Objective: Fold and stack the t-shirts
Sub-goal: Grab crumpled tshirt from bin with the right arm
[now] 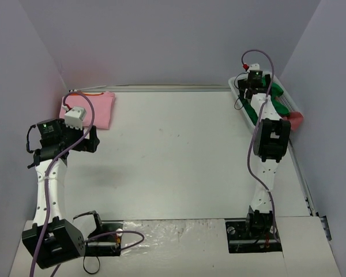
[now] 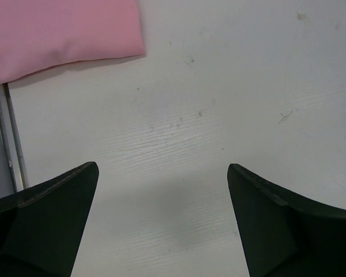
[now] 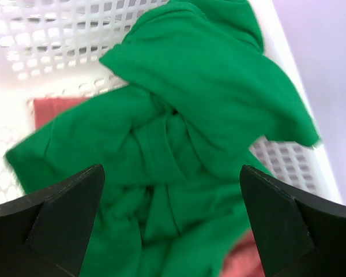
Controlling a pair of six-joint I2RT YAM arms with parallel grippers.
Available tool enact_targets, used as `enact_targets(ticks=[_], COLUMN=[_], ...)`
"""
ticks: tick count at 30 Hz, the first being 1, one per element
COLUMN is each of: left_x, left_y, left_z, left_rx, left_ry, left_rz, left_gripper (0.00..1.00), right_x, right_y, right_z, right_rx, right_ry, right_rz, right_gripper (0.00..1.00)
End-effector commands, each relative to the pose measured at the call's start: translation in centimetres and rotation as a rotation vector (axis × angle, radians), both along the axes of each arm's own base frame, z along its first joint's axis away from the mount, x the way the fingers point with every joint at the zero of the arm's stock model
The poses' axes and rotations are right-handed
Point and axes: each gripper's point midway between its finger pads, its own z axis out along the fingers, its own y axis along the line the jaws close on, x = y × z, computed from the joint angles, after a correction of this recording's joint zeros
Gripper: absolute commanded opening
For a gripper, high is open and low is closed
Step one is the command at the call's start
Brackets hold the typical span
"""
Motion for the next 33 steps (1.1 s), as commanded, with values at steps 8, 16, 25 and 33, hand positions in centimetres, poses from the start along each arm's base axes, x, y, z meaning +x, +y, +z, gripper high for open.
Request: enact_targets(ticks=[8, 16, 25, 33], left_x=[0.7, 0.7, 0.6, 0.5], left_y=[-0.1, -0.3, -0.5, -0.4], left_z=[0.8, 0.1, 0.0, 0.2], left_rx=[-0.007, -0.02, -0.021, -0.021], left_ry=[-0.04, -0.017, -0.01, -0.014], left_rz=[-0.027, -0.037, -0.048, -0.038], left_gripper=[0.94, 0.94, 0.94, 0.94], right_x=[1.9, 1.0, 1.3, 0.2], right_y=[-1.2, -2.6, -2.0, 1.2], right_z=[-5.7, -8.8, -2.4, 7.7], right_rx=[0.154, 0.192, 0.229, 0.233], right_ry=[0.064, 0.105, -0.003, -0.155], right_rz=[-0.06, -0.102, -0.084, -0.019], right_gripper=[1.0, 0.33, 0.0, 0.0])
